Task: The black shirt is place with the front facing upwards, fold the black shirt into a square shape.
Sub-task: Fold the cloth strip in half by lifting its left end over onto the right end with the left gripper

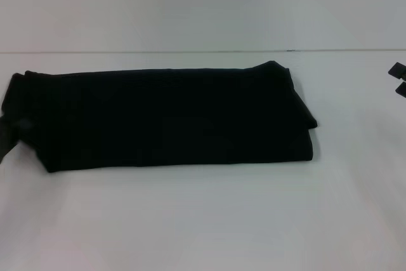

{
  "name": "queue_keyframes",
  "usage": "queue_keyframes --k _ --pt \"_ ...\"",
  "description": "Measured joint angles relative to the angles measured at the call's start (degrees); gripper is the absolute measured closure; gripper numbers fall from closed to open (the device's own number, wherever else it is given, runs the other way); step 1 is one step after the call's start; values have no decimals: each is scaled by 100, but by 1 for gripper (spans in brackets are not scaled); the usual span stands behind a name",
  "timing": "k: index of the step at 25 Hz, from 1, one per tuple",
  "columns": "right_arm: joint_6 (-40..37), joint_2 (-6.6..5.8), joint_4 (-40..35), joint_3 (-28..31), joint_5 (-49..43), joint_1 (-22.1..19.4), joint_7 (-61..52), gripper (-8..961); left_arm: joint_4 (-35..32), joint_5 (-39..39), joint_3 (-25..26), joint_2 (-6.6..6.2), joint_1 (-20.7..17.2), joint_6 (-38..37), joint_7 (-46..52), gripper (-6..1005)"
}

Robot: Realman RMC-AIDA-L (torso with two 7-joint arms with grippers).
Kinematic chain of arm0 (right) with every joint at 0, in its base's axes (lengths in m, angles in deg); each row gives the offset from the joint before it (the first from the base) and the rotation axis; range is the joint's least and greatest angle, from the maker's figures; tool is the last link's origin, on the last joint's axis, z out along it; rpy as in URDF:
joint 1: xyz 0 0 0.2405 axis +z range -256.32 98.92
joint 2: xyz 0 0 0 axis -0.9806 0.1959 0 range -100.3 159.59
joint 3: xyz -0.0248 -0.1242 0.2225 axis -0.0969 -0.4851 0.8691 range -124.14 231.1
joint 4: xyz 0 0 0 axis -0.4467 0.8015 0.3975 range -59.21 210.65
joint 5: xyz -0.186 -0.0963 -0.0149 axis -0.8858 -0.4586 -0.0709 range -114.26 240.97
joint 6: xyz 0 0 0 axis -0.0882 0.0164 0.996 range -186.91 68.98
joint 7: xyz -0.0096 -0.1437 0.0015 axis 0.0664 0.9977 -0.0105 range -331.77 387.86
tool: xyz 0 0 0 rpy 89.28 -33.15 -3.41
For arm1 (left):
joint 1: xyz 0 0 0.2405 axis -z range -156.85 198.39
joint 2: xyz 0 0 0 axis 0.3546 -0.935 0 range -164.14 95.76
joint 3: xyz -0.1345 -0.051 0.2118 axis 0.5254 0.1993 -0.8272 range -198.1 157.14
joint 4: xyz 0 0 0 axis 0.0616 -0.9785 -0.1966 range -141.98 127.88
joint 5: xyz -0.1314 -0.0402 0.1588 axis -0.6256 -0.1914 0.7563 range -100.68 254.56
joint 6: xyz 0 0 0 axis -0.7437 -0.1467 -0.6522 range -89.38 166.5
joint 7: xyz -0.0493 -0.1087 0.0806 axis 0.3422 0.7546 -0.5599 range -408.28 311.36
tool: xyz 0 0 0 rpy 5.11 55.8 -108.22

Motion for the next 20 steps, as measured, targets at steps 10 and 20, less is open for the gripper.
queue_keyframes --k 10,20 --pt "-45 -23 103 -21 6 0 125 332 -588 -301 -220 310 868 -913 -130 985" --pt "-91 16 156 -43 -12 12 174 339 -712 -1075 -2412 641 1767 -618 -175 981"
